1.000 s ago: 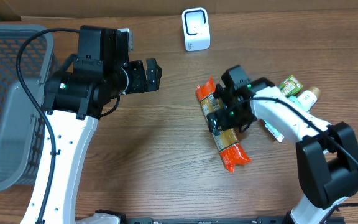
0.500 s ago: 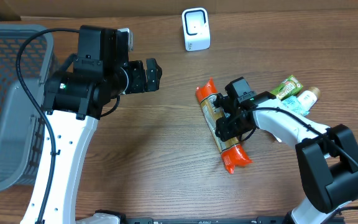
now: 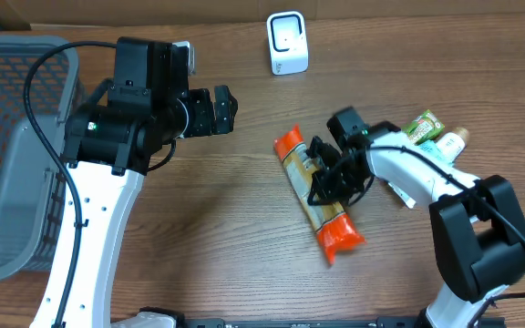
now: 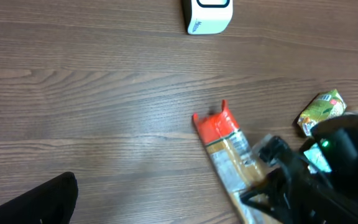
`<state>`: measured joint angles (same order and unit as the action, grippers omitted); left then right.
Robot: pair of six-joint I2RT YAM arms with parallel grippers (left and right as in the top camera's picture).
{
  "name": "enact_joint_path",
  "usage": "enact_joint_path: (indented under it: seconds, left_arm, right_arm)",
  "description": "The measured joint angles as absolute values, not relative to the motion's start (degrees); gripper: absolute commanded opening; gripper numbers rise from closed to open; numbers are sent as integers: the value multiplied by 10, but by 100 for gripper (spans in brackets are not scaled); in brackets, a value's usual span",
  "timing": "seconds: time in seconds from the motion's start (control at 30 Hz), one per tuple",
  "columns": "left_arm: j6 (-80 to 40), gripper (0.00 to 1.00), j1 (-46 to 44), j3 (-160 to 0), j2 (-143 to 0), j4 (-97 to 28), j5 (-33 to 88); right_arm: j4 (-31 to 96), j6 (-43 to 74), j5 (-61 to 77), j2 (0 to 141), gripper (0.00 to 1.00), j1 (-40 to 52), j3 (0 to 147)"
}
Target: Scan the item barcode
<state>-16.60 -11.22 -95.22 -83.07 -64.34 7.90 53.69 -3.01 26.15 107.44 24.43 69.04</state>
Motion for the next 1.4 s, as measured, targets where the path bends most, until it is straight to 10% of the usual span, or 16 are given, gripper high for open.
enact_joint_path:
  seconds: [0.37,0.87,1.03,1.4]
  left_arm:
    - [-166,100,-112,-952,-831,-643,79]
    - [-166,100,-112,-952,-831,-643,79]
    - [-166,100,-112,-952,-831,-643,79]
    - [-166,100,-112,-952,-831,-643,79]
  right_arm:
    - [643,11,22,1081,4,261,898]
    - [606,189,-312,1081,5,329,776]
    - [592,194,-288,1084,31,345,756]
    - [586,179,-231,1111,58,402,756]
